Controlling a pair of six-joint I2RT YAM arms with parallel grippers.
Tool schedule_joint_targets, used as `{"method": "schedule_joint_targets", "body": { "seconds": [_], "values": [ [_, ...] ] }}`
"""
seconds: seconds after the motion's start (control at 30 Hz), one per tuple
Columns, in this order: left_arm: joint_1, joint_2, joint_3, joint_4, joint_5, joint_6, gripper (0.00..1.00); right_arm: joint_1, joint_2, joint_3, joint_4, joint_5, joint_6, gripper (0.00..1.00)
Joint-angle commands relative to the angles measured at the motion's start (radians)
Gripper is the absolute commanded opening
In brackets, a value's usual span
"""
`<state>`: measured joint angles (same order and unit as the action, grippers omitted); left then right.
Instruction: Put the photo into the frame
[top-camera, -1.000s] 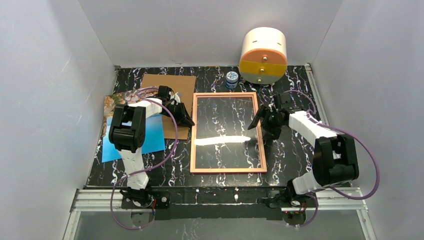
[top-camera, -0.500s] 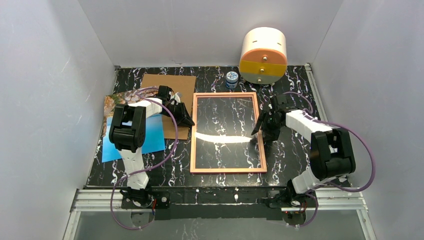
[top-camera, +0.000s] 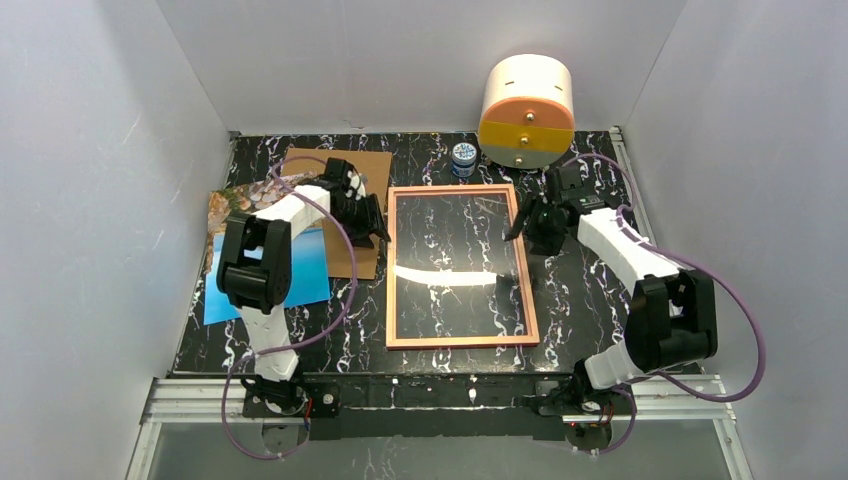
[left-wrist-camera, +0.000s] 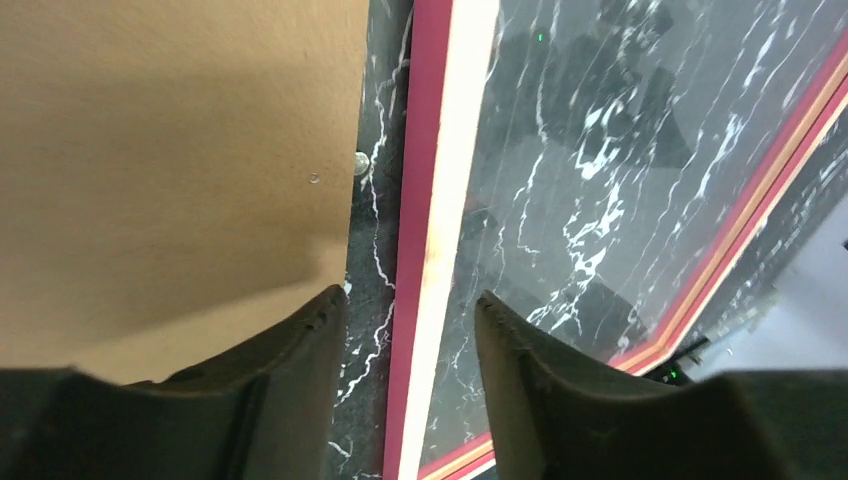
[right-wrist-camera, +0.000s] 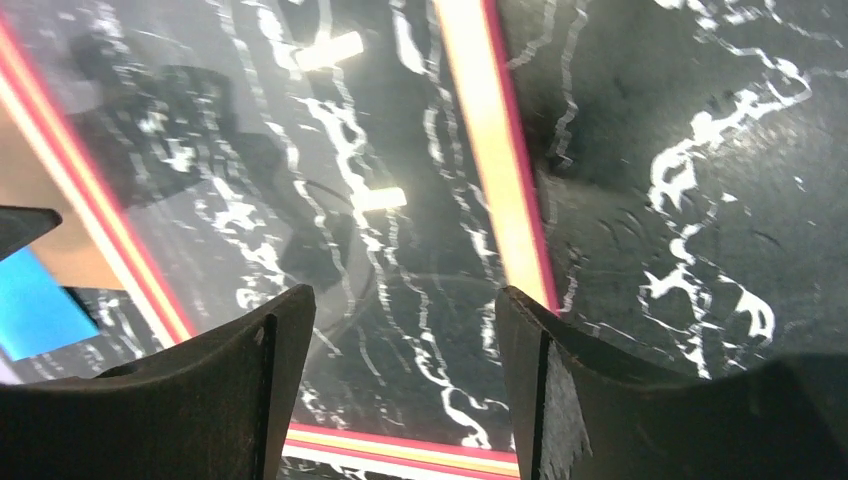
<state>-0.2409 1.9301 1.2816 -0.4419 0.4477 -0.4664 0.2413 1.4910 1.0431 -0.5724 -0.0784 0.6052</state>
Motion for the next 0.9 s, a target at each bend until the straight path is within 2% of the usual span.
{"method": "schedule_joint_targets", "body": {
  "seconds": [0.0, 0.1, 0.23, 0.33, 0.43, 0.6, 0.67, 0.87],
  "values": [
    [0.015, -0.116, 0.12, -0.151, -0.173, 0.069, 0.52, 0.051, -0.016, 0.075, 0.062, -0.071, 0.036, 0.76],
    [0.027, -0.173, 0.13, -0.164, -0.25, 0.073, 0.6, 0.126, 0.041, 0.13, 0.122, -0.145, 0.08, 0.76],
    [0.087, -0.259, 0.094, -0.162, -0.443, 0.076, 0.65, 0.254, 0.151, 0.204, 0.228, -0.219, 0.184, 0.76],
    [0.168, -0.285, 0.048, -0.128, -0.544, 0.037, 0.64, 0.355, 0.248, 0.247, 0.324, -0.279, 0.299, 0.76],
    [0.236, -0.276, -0.006, -0.076, -0.567, 0.018, 0.59, 0.458, 0.354, 0.296, 0.406, -0.35, 0.426, 0.76],
    [0.375, -0.271, -0.082, -0.083, -0.638, -0.003, 0.41, 0.595, 0.505, 0.429, 0.43, -0.359, 0.498, 0.71],
    [0.4, -0.303, -0.135, -0.075, -0.676, -0.032, 0.33, 0.632, 0.557, 0.486, 0.431, -0.347, 0.508, 0.71],
    [0.413, -0.388, -0.28, -0.087, -0.791, -0.096, 0.22, 0.696, 0.726, 0.643, 0.393, -0.301, 0.521, 0.67]
  ]
}}
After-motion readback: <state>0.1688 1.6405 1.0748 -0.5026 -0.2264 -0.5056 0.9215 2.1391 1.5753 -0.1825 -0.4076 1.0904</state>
